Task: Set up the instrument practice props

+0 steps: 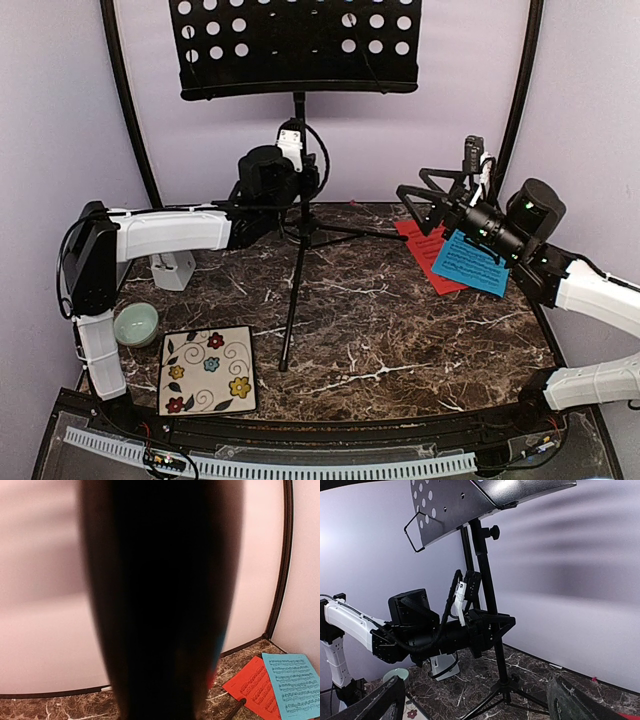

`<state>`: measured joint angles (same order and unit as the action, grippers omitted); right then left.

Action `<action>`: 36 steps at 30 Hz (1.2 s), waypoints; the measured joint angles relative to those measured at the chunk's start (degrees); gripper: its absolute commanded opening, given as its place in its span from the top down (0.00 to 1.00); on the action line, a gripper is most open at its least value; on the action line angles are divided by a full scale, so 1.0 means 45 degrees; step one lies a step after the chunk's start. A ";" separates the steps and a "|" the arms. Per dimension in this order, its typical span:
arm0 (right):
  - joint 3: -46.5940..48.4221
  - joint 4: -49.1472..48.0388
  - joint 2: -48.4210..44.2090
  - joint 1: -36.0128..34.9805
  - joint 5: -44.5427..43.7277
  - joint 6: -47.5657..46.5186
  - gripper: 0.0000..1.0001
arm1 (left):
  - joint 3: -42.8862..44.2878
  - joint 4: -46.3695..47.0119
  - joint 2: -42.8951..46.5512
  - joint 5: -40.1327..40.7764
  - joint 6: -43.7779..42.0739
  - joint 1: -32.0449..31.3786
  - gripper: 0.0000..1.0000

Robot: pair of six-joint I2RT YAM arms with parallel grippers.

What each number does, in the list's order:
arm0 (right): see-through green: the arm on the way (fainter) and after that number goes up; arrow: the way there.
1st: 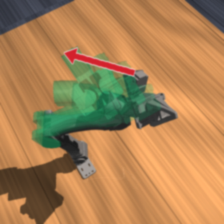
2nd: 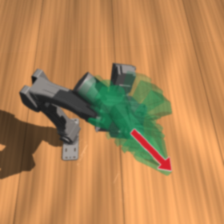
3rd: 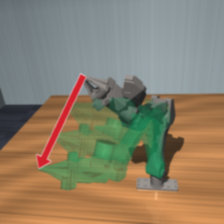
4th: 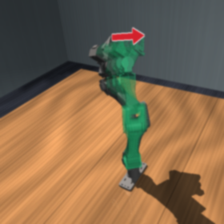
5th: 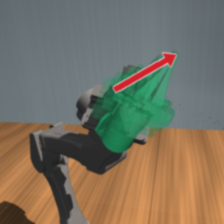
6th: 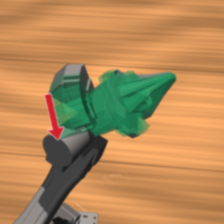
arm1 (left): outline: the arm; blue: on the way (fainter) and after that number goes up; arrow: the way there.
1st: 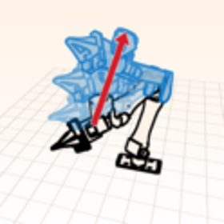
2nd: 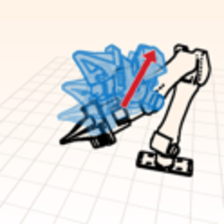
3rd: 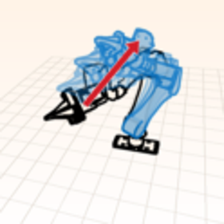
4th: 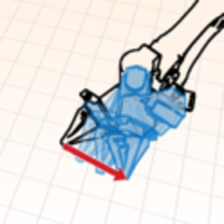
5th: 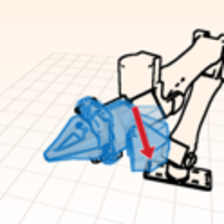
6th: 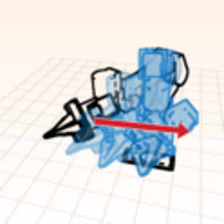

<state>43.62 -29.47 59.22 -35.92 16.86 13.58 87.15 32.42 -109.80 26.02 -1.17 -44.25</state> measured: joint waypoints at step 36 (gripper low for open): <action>0.1059 0.2351 0.6674 0.1904 -0.5333 -0.0267 0.72 | -0.1166 0.0311 0.0500 0.1491 0.0398 0.0253 1.00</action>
<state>48.38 -18.90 89.25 -27.35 -7.14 12.38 81.91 33.82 -107.55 32.73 0.62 -43.11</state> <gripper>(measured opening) 0.321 0.190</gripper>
